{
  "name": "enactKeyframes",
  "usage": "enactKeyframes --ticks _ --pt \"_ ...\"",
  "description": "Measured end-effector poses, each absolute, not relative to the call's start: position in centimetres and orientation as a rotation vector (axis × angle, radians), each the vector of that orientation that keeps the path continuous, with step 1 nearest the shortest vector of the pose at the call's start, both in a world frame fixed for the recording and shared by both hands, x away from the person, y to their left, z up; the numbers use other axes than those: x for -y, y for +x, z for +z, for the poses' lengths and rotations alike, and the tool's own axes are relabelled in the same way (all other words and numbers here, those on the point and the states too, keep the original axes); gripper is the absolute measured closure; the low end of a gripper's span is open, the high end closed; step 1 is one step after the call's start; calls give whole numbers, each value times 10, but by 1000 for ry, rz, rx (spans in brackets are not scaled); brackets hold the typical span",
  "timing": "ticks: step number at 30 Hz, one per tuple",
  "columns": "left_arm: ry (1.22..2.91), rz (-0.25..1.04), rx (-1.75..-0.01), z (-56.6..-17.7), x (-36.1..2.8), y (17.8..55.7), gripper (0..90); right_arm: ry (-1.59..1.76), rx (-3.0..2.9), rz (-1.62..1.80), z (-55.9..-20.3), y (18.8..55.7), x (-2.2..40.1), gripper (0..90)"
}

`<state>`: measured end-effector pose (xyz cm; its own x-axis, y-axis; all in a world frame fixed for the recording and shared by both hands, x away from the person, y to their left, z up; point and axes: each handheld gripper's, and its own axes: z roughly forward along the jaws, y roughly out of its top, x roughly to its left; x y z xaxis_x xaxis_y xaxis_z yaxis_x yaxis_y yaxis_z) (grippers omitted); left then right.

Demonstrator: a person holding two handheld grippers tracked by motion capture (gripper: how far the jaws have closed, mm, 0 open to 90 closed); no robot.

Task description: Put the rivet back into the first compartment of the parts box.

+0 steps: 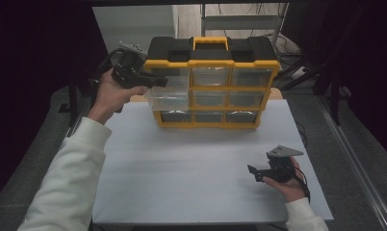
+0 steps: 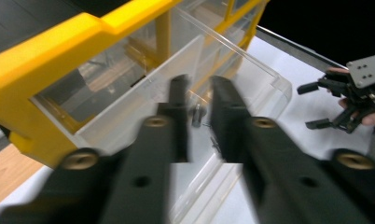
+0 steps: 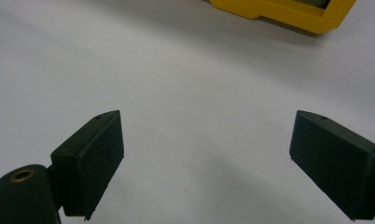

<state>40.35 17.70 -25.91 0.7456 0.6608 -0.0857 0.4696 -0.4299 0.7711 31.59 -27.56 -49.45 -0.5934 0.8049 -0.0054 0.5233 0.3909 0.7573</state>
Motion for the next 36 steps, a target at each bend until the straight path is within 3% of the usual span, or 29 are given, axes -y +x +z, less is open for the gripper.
enactKeyframes --ticks 3,8,23,36 --pt "2107 326 -863 -260 -178 401 348 1148 -2285 1043 -495 316 276 101" --pt "2075 320 -871 -263 -188 391 190 1152 -2283 1046 -495 317 277 101" --pt "2017 337 -853 -281 -220 350 117 1156 -2271 1079 -492 314 279 102" --pt "1992 350 -919 -350 -238 317 122 1148 -2255 1123 -486 304 281 101"
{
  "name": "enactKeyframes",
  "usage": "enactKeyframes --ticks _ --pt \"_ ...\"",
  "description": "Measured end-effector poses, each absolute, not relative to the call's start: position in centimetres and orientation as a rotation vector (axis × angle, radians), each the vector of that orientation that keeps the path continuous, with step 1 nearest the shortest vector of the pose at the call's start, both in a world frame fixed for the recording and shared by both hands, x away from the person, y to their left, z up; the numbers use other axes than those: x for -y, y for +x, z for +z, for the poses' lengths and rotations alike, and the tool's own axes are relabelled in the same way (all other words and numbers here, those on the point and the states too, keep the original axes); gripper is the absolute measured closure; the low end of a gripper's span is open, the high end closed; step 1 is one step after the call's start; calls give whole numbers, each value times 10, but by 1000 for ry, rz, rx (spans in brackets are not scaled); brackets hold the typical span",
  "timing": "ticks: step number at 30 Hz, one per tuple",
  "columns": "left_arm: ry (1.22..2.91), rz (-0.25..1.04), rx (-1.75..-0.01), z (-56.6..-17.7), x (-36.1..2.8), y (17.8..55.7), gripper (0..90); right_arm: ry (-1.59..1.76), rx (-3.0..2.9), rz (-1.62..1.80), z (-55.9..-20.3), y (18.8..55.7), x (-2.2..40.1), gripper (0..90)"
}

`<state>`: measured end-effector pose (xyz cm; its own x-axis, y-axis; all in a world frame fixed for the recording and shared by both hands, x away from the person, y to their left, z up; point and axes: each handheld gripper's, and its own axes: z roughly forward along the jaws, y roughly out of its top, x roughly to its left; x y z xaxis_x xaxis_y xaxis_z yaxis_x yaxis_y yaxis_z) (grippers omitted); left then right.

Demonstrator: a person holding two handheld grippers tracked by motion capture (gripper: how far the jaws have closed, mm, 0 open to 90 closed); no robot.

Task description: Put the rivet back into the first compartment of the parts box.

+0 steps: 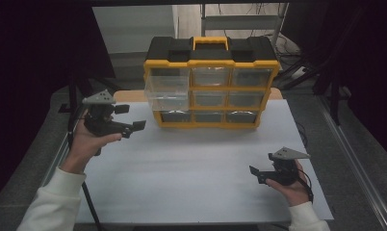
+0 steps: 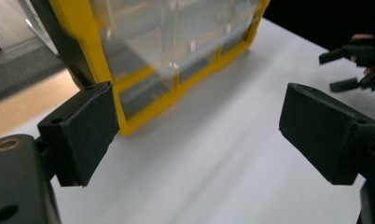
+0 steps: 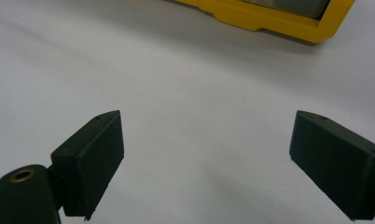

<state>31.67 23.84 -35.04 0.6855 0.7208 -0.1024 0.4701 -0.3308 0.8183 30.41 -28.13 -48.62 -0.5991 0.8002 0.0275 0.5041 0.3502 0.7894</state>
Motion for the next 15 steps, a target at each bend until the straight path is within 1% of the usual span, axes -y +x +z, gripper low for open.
enactKeyframes --ticks 8,15 --pt "1996 361 -970 -406 -236 299 128 1147 -2262 1122 -487 304 280 100" --pt "2006 280 -1012 -452 -230 295 131 1135 -2268 1122 -488 305 278 99"
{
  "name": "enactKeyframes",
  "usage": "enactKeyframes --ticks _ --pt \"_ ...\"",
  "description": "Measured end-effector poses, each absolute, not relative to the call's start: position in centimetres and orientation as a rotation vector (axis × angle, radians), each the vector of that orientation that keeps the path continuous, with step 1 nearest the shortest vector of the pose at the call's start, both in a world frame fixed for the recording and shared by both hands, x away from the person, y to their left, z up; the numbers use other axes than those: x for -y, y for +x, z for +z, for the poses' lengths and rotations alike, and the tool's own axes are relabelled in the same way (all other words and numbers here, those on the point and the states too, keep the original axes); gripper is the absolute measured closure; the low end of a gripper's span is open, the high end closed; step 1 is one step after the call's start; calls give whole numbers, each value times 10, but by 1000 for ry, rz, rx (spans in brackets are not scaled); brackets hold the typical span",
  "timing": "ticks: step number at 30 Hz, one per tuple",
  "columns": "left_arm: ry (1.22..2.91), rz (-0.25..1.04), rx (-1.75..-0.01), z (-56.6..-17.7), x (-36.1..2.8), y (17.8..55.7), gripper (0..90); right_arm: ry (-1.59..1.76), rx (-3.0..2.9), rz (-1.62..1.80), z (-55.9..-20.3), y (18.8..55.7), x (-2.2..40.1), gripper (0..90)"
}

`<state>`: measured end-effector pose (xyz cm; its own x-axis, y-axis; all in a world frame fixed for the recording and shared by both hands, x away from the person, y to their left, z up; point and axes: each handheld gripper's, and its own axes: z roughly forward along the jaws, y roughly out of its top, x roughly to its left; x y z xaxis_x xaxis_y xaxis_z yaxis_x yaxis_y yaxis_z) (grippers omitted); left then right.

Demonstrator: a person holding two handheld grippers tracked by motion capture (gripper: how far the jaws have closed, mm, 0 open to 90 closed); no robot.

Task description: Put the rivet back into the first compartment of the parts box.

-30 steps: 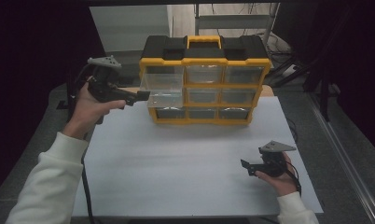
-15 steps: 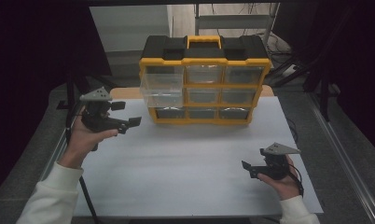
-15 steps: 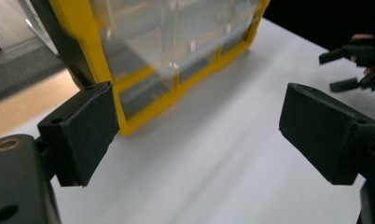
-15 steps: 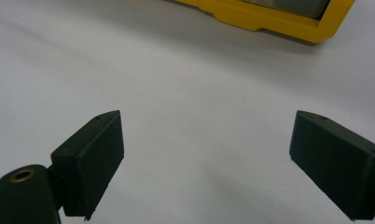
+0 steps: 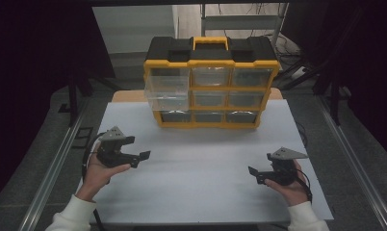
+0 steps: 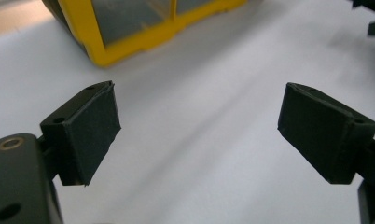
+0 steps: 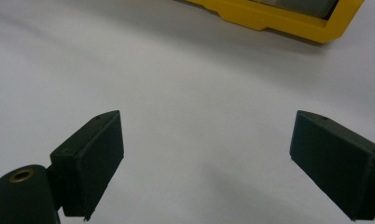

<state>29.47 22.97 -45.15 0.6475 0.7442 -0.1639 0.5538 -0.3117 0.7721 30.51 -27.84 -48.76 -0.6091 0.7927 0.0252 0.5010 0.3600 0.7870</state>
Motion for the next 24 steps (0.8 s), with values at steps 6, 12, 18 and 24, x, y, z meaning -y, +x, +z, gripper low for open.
enactKeyframes --ticks 6,12,18,24 --pt "2023 245 -1048 -480 -224 296 138 1128 -2255 1139 -487 306 279 100" --pt "2051 232 -1059 -492 -220 295 140 1099 -2245 1151 -485 306 278 94" --pt "2053 225 -1063 -494 -219 296 142 1094 -2239 1162 -485 307 280 89" --pt "2059 228 -1063 -497 -217 294 141 1078 -2247 1186 -484 305 279 78"
